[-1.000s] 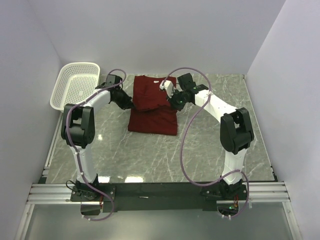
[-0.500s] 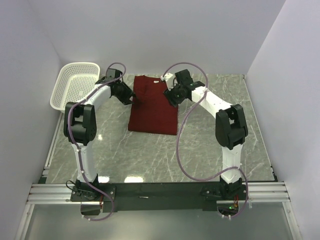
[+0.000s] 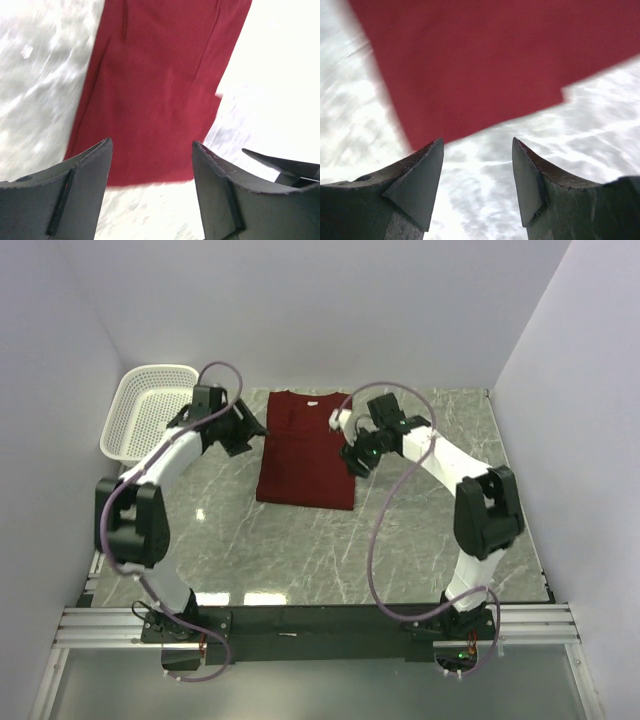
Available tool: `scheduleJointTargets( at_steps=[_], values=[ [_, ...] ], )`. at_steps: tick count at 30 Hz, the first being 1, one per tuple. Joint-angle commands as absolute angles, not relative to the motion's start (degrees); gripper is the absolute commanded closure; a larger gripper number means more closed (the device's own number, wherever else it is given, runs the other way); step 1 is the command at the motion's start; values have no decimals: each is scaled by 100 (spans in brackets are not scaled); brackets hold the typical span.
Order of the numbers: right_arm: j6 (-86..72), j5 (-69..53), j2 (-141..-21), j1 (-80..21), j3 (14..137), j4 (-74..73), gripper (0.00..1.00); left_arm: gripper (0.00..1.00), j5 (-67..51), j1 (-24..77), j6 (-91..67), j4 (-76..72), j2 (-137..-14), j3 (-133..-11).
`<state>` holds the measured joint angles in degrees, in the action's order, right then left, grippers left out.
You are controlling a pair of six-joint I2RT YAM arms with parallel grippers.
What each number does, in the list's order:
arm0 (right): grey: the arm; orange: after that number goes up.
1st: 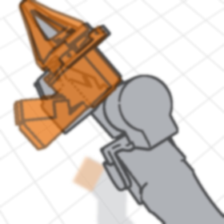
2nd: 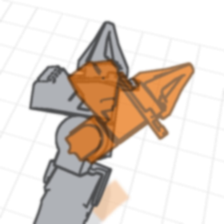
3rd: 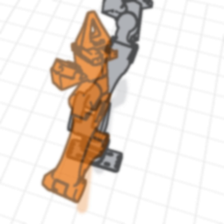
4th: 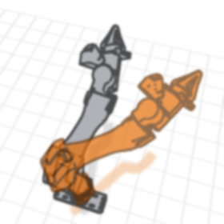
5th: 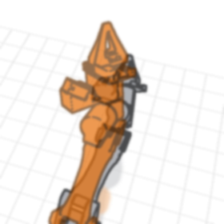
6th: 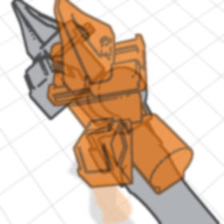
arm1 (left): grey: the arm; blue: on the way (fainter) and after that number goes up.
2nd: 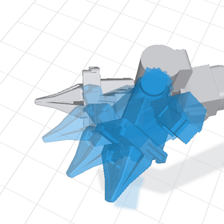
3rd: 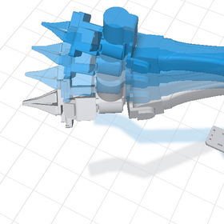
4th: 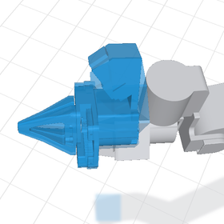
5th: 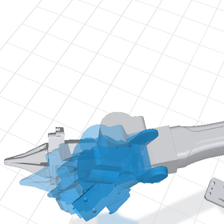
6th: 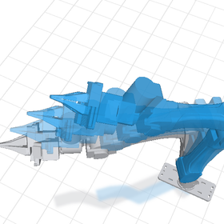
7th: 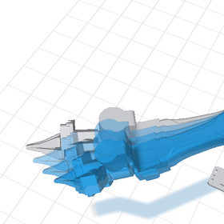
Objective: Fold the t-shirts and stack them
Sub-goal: Fold the tshirt
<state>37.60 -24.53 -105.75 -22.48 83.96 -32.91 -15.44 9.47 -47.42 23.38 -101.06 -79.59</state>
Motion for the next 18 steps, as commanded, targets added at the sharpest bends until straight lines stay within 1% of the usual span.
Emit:
scheduleJointTargets(
  at_steps=[1, 2, 6, 8, 10, 12, 14, 18],
  values=[
    [5088, -3393, -9819, -2259, 7657, -3507, 36, 31, -1696, 932, -4088, 2047, -9467, -7077],
    [5106, -3366, -9774, -2259, 7542, -3472, 36, 34, -1714, 932, -4017, 2074, -9396, -6919],
    [5430, -3629, -9563, -2355, 7182, -3778, 36, 37, -1784, 967, -3727, 2021, -8781, -5995],
    [5721, -3595, -9370, -2478, 6927, -3701, 36, 37, -1434, 1063, -3569, 2091, -8588, -5802],
    [5835, -3420, -9212, -2767, 6488, -3368, 36, 37, -1345, 1125, -3586, 2118, -8429, -5547],
    [5766, -2946, -9193, -3013, 6242, -2973, 36, 37, -1362, 1186, -3708, 2057, -8429, -5327],
    [5547, -2464, -9333, -3278, 6214, -2787, 36, 38, -1362, 1230, -3937, 1952, -8499, -5230],
    [5282, -2145, -9580, -3384, 6380, -2549, 36, 38, -1292, 1274, -4253, 1697, -8745, -5107]
  ],
)
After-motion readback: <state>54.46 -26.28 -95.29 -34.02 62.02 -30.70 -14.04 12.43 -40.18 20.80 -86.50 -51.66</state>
